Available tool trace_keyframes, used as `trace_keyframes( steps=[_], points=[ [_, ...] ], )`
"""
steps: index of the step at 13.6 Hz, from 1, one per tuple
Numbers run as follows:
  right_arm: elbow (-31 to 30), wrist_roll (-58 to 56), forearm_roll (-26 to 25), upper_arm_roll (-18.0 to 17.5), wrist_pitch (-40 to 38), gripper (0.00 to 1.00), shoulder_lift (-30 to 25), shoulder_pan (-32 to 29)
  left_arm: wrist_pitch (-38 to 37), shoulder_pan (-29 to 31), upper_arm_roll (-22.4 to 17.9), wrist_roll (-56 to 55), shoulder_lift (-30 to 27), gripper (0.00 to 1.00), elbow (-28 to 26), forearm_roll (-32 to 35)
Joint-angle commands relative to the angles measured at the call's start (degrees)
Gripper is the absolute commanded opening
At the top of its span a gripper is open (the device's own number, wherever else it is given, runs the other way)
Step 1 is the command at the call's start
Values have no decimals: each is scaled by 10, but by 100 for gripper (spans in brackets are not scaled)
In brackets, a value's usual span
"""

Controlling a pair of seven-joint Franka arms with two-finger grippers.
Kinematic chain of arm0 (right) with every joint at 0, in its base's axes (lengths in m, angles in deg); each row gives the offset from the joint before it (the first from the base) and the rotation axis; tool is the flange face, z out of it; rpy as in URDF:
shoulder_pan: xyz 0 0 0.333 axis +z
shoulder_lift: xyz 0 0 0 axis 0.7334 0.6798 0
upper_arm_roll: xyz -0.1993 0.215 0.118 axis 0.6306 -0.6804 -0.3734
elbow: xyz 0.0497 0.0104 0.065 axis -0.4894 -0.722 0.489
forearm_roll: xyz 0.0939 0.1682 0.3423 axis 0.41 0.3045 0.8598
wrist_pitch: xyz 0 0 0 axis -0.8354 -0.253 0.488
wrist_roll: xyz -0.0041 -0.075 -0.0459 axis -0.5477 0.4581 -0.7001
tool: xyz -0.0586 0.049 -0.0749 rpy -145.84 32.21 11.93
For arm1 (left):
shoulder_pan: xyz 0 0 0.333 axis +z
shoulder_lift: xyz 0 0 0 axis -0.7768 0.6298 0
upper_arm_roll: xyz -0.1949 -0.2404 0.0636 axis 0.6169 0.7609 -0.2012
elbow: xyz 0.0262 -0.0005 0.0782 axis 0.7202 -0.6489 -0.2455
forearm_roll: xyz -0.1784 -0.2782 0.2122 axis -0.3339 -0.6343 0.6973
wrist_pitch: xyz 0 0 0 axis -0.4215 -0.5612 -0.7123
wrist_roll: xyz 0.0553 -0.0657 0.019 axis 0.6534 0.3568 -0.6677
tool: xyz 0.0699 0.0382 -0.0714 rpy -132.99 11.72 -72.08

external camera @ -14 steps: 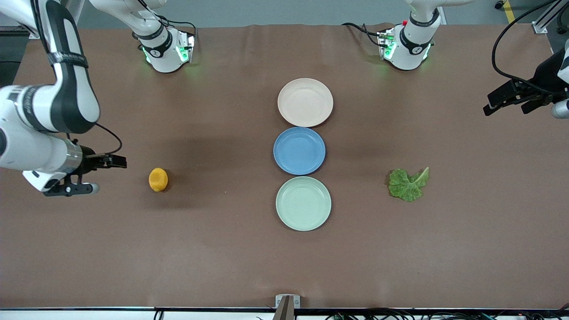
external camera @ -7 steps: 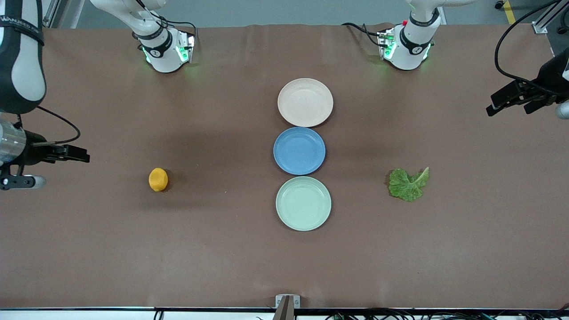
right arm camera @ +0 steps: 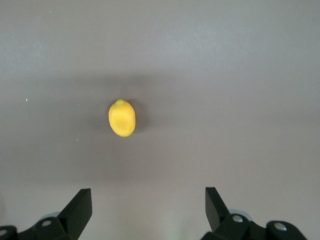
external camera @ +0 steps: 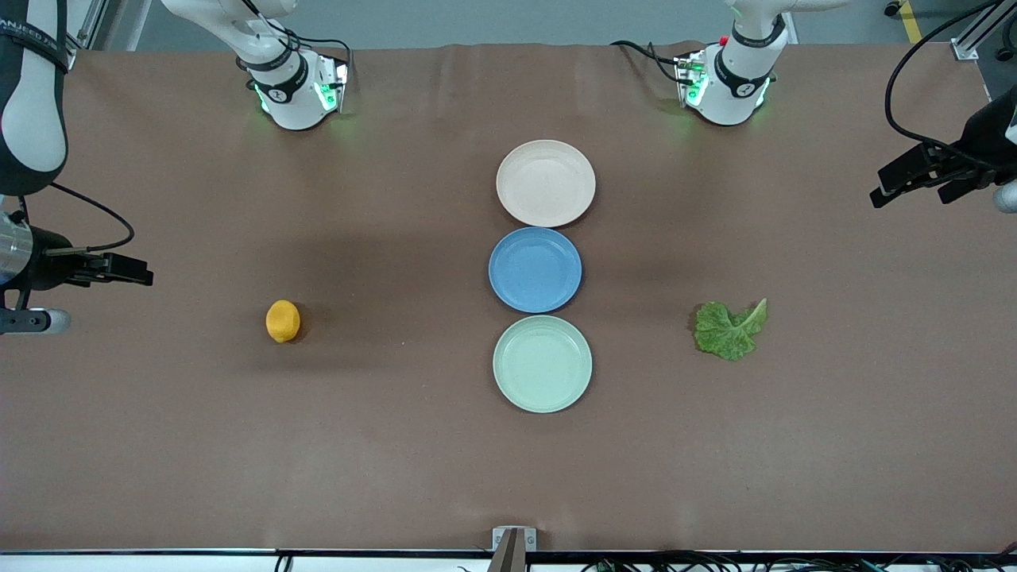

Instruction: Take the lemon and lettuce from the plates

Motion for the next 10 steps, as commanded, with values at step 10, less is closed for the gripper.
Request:
trace_keyframes(
  steps=[10],
  points=[
    [-138, -3, 4, -6, 37, 100, -147, -2, -7, -4, 5, 14, 7, 100, 14, 26]
  ],
)
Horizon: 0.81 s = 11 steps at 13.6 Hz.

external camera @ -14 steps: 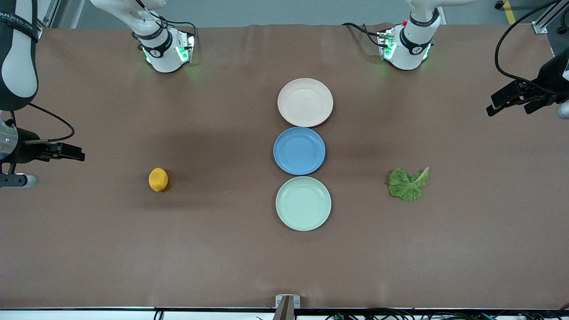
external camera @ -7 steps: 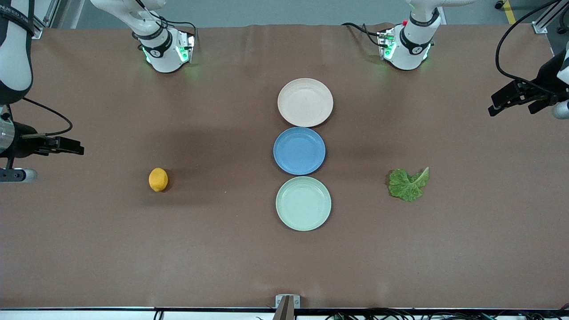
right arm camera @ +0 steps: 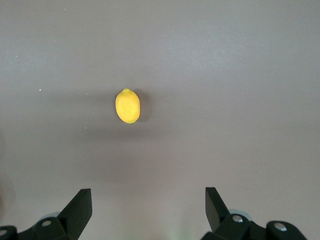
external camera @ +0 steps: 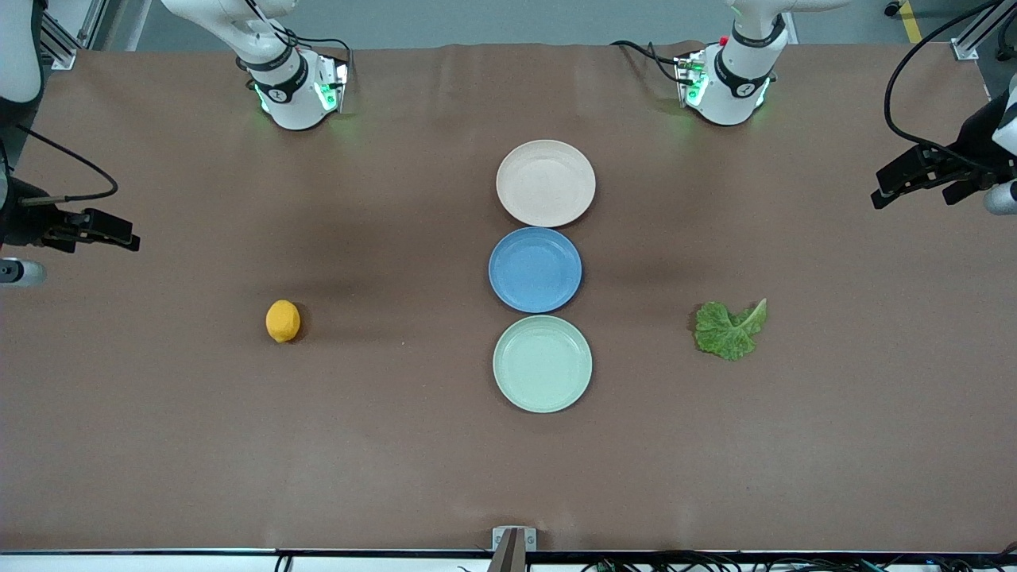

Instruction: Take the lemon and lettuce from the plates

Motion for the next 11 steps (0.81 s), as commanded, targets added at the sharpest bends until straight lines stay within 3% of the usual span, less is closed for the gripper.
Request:
trace_keyframes(
  steps=[1, 6, 11],
  points=[
    [-55, -5, 2, -5, 23, 100, -47, -3, -7, 0, 1, 11, 6, 100, 13, 10],
    [-105, -22, 2, -5, 43, 100, -96, -11, -6, 4, -2, 56, 6, 100, 14, 3],
    [-102, -24, -7, -8, 30, 100, -120, -11, 25, 4, -3, 52, 6, 100, 9, -7]
  ],
)
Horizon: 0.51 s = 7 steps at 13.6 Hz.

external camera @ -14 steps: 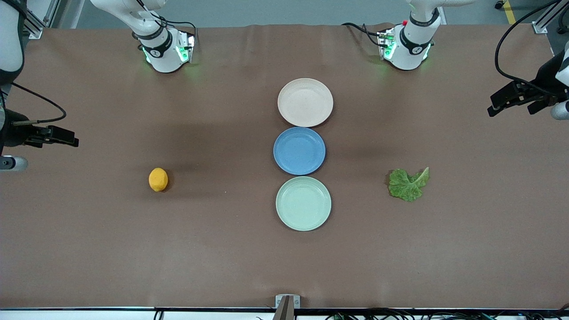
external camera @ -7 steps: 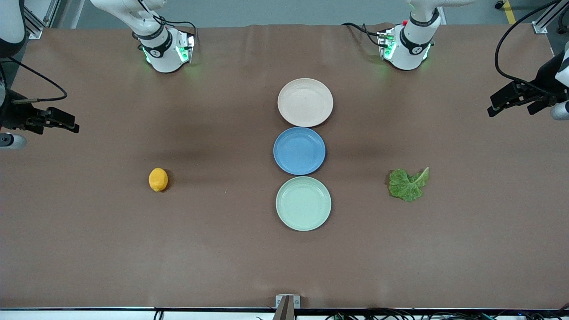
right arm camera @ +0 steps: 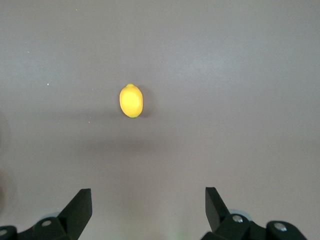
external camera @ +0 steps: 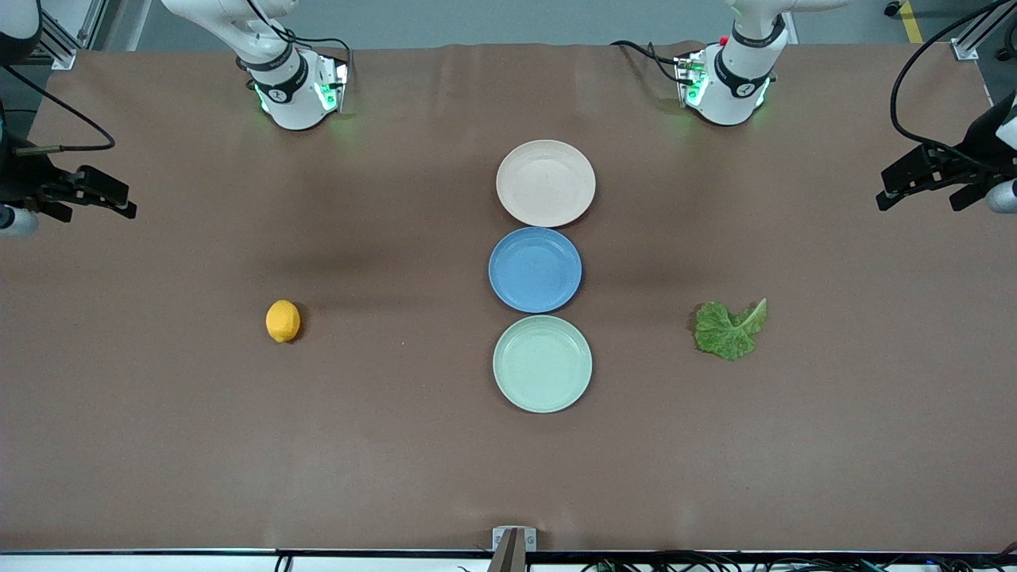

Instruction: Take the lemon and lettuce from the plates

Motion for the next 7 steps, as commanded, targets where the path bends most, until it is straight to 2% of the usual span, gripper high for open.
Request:
trace_keyframes(
  steps=[1, 7],
  points=[
    [-22, -9, -10, -8, 3, 100, -28, -9, 4, 1, -1, 7, 5, 100, 9, -7],
    [-20, -8, -10, -8, 9, 100, -23, -8, 5, 1, -1, 7, 5, 100, 8, -7]
  ],
)
